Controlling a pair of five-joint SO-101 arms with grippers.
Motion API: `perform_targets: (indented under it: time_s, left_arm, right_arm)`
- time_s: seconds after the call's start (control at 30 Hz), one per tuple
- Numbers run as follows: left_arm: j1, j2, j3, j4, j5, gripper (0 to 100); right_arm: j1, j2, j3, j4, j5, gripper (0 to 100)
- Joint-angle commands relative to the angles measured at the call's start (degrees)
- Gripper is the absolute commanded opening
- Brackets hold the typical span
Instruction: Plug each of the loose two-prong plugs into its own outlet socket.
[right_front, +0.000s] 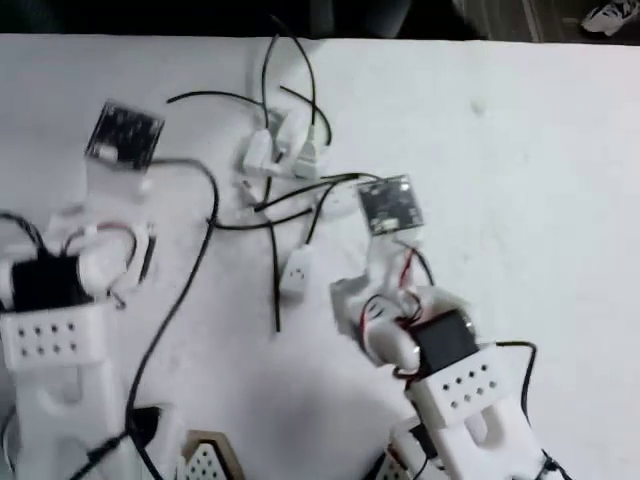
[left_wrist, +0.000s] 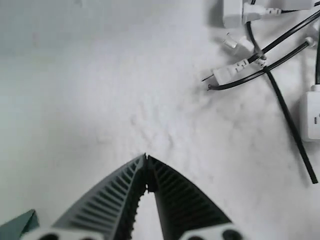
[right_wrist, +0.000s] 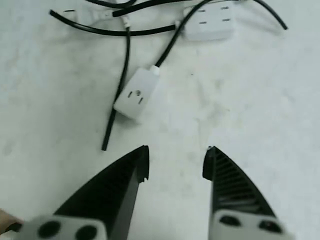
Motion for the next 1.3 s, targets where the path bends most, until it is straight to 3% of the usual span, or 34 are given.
perform_targets:
  time_s: [0.0, 0.37, 0.83, 1.1, 1.27]
  left_arm:
    - [-3.56, -7.52, 11.78, -6.68, -0.26, 3]
    - [-5.41, -17.45, 30.15, -14.15, -0.18, 3]
    - [-3.65, -26.42, 41.67, -14.15, -0.44, 3]
    - [-3.47, -33.54, 44.57, -13.71, -0.53, 3]
    - [-3.38, -34.86, 45.01, -13.63, -0.44, 3]
  right_arm:
    - [-5.67, 2.33, -1.14, -2.42, -1.41, 18.3]
    - [-11.65, 30.02, -16.79, -5.85, -11.08, 18.3]
    - [-11.21, 54.55, -28.31, -15.25, -9.05, 18.0]
    - [-4.79, 60.0, -34.02, -9.98, -8.79, 18.3]
    - [-5.41, 65.01, -35.96, -9.98, -9.41, 18.3]
